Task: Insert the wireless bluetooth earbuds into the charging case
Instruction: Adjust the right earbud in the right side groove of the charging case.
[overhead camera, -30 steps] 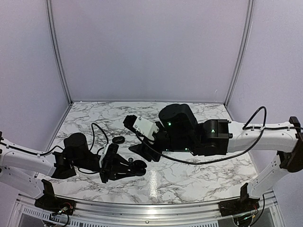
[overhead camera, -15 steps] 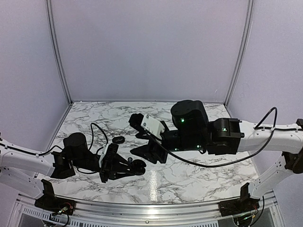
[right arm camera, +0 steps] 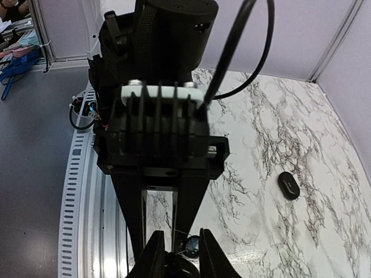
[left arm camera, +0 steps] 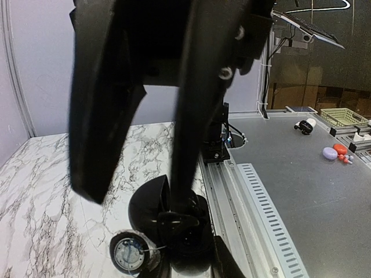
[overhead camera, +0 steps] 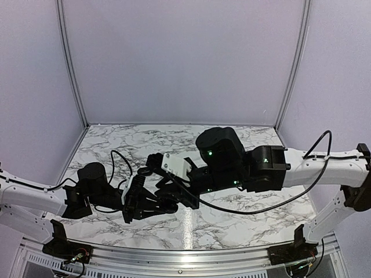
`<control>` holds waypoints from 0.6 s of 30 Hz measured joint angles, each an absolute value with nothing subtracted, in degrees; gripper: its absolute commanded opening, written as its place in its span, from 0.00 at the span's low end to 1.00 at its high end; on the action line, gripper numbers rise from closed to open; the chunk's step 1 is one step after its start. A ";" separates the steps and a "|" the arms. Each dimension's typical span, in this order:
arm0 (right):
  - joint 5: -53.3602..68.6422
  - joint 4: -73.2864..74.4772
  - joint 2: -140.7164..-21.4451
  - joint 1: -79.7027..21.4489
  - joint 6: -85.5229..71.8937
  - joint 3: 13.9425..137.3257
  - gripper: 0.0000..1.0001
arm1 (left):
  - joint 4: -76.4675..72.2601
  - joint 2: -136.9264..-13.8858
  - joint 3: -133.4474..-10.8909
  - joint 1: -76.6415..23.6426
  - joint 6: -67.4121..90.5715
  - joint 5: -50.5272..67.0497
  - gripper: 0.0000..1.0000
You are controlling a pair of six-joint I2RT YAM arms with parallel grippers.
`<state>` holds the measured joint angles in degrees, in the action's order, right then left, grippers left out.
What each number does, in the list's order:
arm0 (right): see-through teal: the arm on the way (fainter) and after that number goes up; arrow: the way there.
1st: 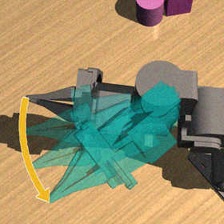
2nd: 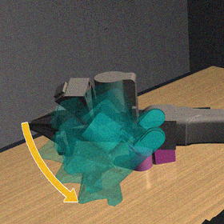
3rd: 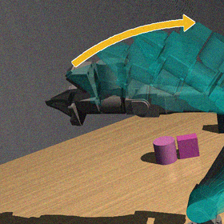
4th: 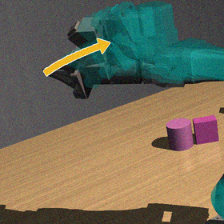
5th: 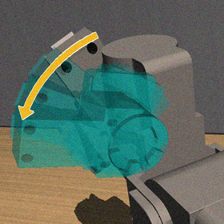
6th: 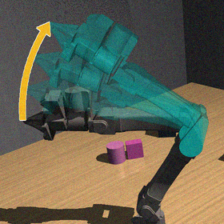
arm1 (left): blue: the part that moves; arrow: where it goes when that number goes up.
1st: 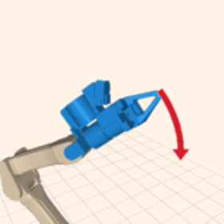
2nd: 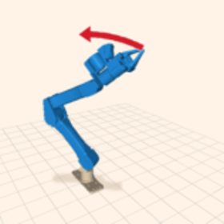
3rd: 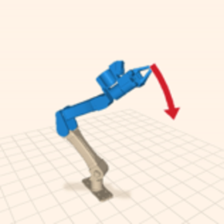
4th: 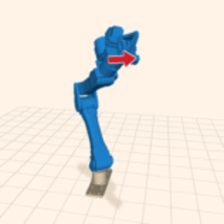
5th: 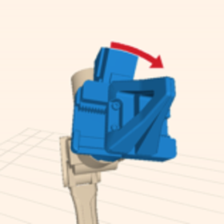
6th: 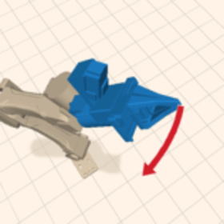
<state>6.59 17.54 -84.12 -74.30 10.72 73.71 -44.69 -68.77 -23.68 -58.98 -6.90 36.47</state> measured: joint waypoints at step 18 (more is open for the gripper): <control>1.58 22.02 -85.86 -76.38 10.37 74.52 0.04 | -43.22 -66.96 -23.59 -57.91 -6.66 34.50 0.00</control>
<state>1.58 22.02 -85.86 -76.38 10.37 74.52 -43.22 -66.96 -23.59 -57.91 -6.66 34.50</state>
